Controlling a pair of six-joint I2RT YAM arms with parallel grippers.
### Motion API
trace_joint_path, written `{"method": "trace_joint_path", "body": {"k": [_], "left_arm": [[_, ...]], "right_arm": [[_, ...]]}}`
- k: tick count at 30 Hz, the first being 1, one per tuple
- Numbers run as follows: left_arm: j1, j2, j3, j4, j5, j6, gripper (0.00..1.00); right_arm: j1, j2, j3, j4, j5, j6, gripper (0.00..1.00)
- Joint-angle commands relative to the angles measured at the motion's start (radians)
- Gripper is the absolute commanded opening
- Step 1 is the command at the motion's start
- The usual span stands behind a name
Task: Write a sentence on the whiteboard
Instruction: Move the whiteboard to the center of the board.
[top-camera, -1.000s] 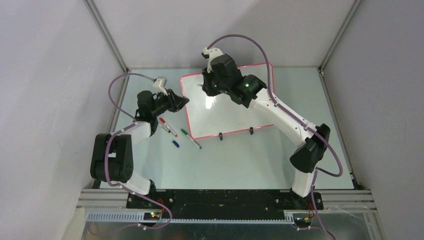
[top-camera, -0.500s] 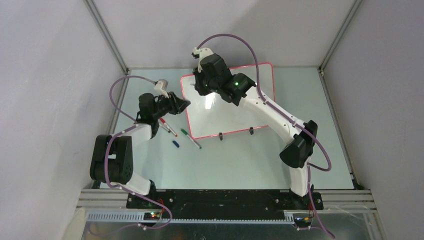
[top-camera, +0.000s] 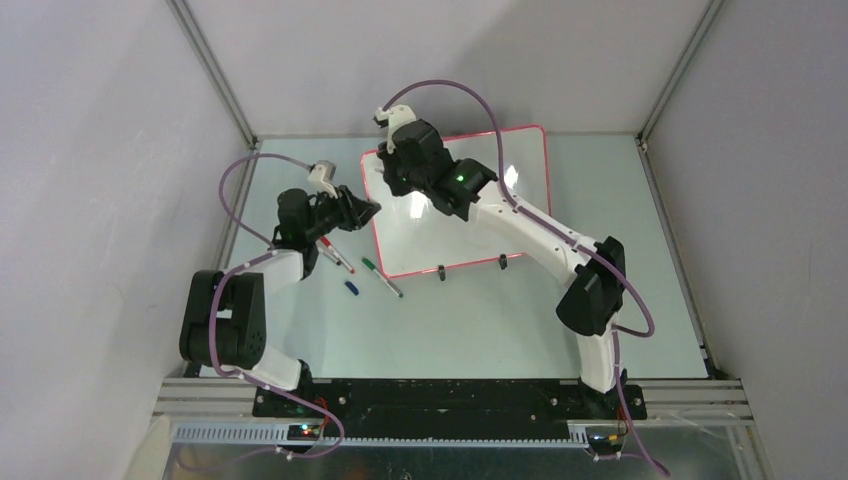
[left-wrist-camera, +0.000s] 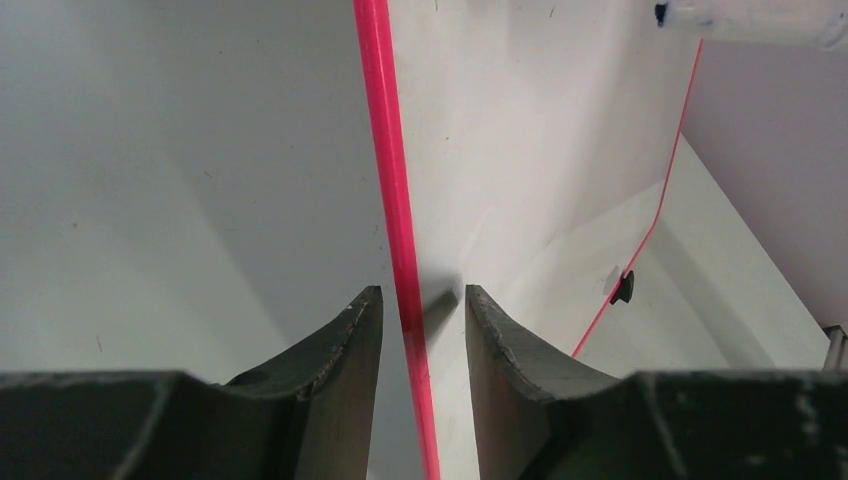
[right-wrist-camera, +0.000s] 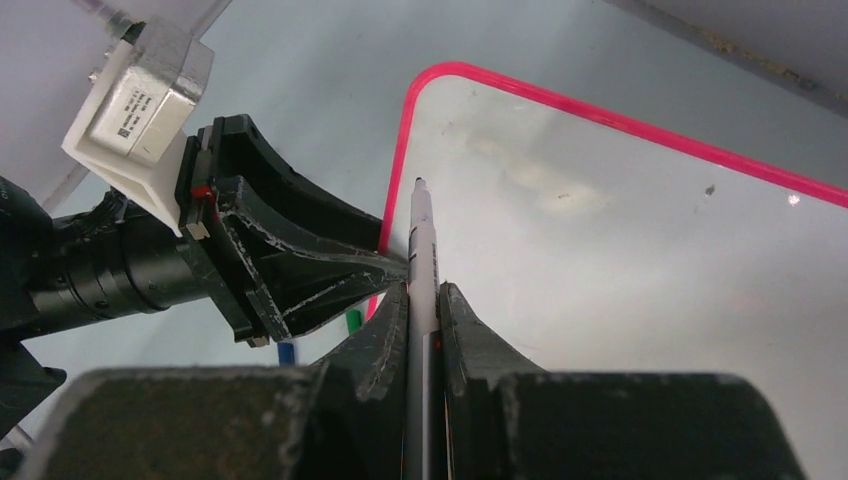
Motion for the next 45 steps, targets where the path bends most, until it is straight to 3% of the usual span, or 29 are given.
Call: {"method": "trace_joint_path", "body": {"k": [1,5,20,34,45], "left_arm": [[-0.004,-0.046,-0.015,0.058,-0.017,0.016,0.42],[-0.003,-0.059,-0.031,0.070,-0.029,0.015,0.43],[-0.004,-0.048,-0.027,0.080,-0.030,0.014,0.40],[-0.005,-0.021,0.001,0.058,-0.013,0.014,0.29],[-0.005,-0.026,-0.004,0.061,-0.011,0.017,0.28]], "right_arm": [[0.006,-0.061,0.016,0.110,-0.011,-0.084,0.00],[0.000,-0.030,0.062,0.035,-0.026,-0.097,0.00],[-0.006,-0.004,0.021,0.040,-0.064,-0.116,0.00],[-0.033,0.028,0.026,0.039,-0.062,-0.112,0.00],[-0.037,0.056,0.044,0.033,-0.084,-0.110,0.00]]}}
